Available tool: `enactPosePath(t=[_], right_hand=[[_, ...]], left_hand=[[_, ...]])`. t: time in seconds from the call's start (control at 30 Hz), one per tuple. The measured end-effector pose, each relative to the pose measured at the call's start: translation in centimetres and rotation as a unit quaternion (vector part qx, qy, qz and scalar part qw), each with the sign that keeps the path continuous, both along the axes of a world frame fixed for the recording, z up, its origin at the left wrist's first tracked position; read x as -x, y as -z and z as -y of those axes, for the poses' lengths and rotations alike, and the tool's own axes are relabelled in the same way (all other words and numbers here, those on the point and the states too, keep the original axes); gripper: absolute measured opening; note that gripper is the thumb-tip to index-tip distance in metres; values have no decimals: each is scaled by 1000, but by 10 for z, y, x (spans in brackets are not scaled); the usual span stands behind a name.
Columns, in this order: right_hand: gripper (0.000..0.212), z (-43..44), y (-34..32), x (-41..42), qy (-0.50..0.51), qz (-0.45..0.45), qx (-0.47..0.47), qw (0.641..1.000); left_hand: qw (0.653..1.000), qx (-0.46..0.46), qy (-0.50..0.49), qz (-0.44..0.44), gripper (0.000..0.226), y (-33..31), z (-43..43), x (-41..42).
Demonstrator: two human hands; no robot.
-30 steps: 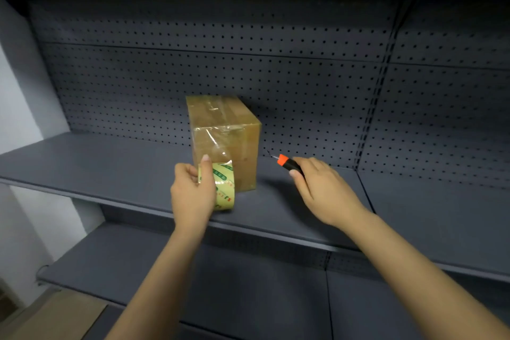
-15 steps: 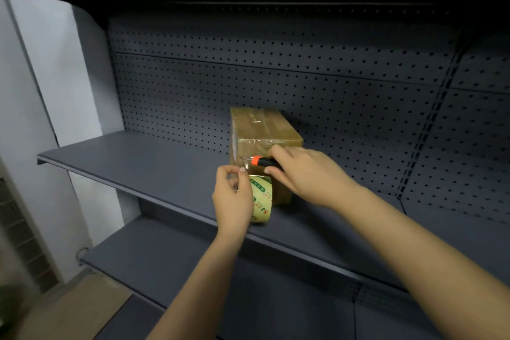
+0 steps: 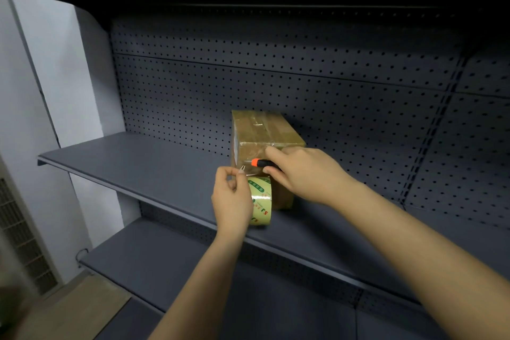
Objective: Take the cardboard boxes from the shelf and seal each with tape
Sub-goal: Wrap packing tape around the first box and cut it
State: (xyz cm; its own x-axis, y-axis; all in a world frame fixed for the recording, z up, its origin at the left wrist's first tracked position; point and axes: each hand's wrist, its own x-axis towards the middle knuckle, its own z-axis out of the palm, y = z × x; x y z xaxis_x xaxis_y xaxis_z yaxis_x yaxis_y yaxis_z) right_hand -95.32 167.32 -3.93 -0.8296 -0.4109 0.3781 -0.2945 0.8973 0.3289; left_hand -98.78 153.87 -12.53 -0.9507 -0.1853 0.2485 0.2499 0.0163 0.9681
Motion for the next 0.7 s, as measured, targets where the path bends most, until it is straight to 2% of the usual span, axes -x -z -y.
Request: enactPosePath(t=[0.4, 0.7], right_hand=[[28, -3, -9, -9, 48, 17, -12, 999], [23, -30, 0, -27, 91, 30, 25, 995]], left_hand=[[1000, 8, 6, 2, 11, -3, 2, 1], [1000, 6, 12, -4, 12, -2, 3, -2]])
